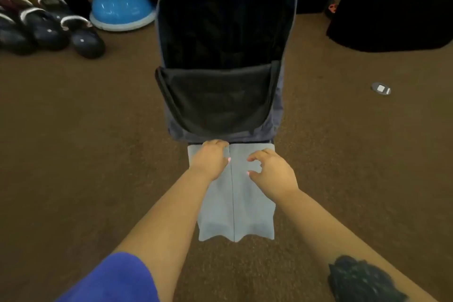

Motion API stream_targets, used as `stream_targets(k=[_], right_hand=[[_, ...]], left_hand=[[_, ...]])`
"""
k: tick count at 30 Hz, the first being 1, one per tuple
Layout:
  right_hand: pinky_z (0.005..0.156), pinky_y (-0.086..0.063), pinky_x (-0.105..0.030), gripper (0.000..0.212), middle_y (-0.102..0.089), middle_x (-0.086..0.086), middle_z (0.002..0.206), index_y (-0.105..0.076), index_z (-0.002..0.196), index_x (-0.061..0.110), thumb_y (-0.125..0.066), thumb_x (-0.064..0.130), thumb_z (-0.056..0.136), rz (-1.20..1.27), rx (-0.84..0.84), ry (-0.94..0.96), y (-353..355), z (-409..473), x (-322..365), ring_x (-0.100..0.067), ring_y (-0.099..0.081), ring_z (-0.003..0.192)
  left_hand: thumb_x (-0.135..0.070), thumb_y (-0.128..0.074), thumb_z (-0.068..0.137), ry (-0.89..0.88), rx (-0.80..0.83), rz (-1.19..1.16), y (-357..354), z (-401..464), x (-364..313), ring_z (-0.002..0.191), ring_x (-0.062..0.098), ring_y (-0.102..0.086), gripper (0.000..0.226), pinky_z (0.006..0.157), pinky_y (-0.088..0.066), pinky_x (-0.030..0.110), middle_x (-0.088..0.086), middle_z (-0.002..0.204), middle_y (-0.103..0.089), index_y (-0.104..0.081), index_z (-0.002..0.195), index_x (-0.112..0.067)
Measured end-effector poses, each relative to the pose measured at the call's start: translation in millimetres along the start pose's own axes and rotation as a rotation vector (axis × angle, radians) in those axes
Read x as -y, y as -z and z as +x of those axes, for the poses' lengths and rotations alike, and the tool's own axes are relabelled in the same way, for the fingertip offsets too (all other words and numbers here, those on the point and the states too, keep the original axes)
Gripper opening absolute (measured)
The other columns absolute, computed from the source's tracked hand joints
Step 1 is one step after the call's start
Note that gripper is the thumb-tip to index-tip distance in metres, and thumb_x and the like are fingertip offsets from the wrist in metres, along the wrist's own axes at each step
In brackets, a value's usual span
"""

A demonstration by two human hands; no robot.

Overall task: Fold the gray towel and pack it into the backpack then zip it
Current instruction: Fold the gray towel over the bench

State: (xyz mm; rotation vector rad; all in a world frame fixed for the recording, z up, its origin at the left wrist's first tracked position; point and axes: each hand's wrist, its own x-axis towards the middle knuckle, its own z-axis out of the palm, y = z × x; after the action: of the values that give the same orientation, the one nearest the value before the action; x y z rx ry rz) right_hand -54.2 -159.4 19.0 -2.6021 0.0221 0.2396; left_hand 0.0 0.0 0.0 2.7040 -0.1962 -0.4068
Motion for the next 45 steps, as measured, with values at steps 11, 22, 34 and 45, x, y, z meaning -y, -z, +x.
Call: stream_targets(k=[11,22,34,45], right_hand=[[0.082,-0.052,-0.029,0.033,-0.054,0.007,0.12,-0.058,0.119,0.027,-0.064,0.031,0.087,0.006,-0.037,0.017,-25.7,10.5,-27.7,-0.012,-0.057,0.102],[0.08,-0.048,-0.025,0.032,-0.055,0.006,0.123,-0.059,0.118,0.027,-0.063,0.032,0.087,0.017,-0.059,-0.013,16.3,3.0,-9.2,-0.013,-0.058,0.105],[0.071,-0.045,-0.022,0.028,-0.058,0.008,0.101,-0.061,0.109,0.024,-0.065,0.038,0.085,0.062,-0.049,0.01,139.7,-51.1,65.6,-0.011,-0.059,0.092],[0.077,-0.055,-0.034,0.025,-0.064,0.006,0.097,-0.061,0.101,0.024,-0.07,0.036,0.081,0.178,-0.24,0.047,313.6,-109.6,169.5,-0.014,-0.061,0.089]], left_hand=[[-0.035,-0.058,0.088,0.066,-0.154,0.125,-39.7,34.4,-1.7,0.125,0.029,-0.041,0.043,0.104,-0.035,0.041,0.01,0.131,-0.048,-0.051,0.127,-0.015],[-0.034,-0.047,0.095,0.034,0.078,-0.059,7.9,14.6,-29.1,0.103,0.027,-0.054,0.024,0.097,-0.033,0.038,0.007,0.103,-0.059,-0.051,0.111,-0.016],[-0.033,-0.045,0.096,-0.074,0.141,-0.398,138.3,-62.5,-98.7,0.087,0.013,-0.049,0.027,0.073,-0.039,0.025,-0.001,0.1,-0.053,-0.051,0.116,-0.015],[-0.033,-0.039,0.099,-0.242,-0.104,-0.542,351.8,-137.1,-183.1,0.075,0.006,-0.044,0.018,0.065,-0.037,0.022,-0.007,0.082,-0.047,-0.042,0.083,-0.023]])
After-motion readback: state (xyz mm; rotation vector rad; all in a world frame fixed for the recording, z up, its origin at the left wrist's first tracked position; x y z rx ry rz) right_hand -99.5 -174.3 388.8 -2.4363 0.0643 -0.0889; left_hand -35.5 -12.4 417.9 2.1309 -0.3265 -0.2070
